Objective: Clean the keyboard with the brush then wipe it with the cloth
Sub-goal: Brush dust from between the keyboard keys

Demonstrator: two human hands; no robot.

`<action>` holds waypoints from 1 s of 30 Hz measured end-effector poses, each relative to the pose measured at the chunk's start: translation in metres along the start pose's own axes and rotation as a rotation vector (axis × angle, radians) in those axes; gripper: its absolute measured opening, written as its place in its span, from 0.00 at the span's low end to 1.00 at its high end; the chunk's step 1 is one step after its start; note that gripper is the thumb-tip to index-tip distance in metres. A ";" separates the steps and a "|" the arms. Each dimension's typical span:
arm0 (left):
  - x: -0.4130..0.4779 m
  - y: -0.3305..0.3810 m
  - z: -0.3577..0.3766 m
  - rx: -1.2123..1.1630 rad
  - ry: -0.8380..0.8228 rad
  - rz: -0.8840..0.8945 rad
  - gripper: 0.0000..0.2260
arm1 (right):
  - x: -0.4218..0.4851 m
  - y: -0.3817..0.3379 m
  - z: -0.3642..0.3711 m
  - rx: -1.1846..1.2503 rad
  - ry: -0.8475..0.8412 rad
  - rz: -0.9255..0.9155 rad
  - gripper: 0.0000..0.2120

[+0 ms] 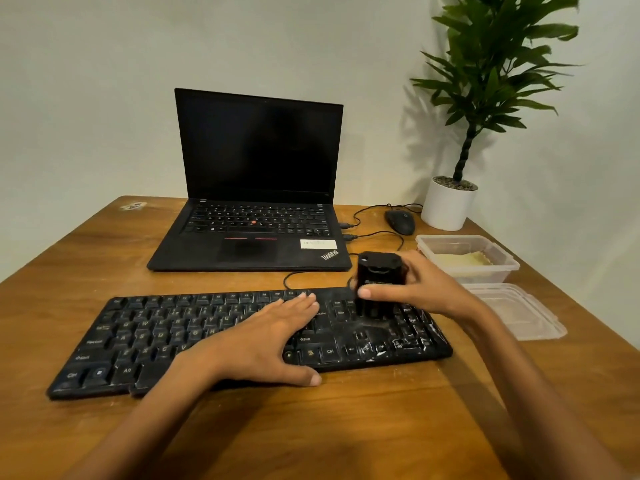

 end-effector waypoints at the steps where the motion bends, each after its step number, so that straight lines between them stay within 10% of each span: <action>1: 0.000 0.000 0.000 -0.002 -0.001 -0.001 0.44 | 0.004 -0.006 0.009 0.007 -0.001 -0.022 0.21; 8: -0.002 -0.001 -0.001 -0.025 -0.013 -0.002 0.43 | -0.007 0.023 -0.006 0.032 0.026 0.147 0.33; 13: 0.000 -0.002 0.001 0.006 0.004 -0.006 0.44 | -0.001 -0.006 0.003 -0.039 0.026 0.023 0.15; 25: 0.001 0.005 0.001 0.023 0.058 -0.037 0.46 | -0.026 -0.004 0.003 0.017 0.052 0.032 0.21; 30: -0.001 0.008 0.006 0.057 0.101 -0.044 0.47 | -0.013 -0.016 0.026 0.098 0.044 0.021 0.08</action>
Point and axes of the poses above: each hand's wrist, its own x-axis towards the middle knuckle, its own z-axis out of the palm, y = z × x, the point moved 2 cm from there along x, towards the middle knuckle, and after that the axes turned 2 degrees about -x, right-handed, at the moved point
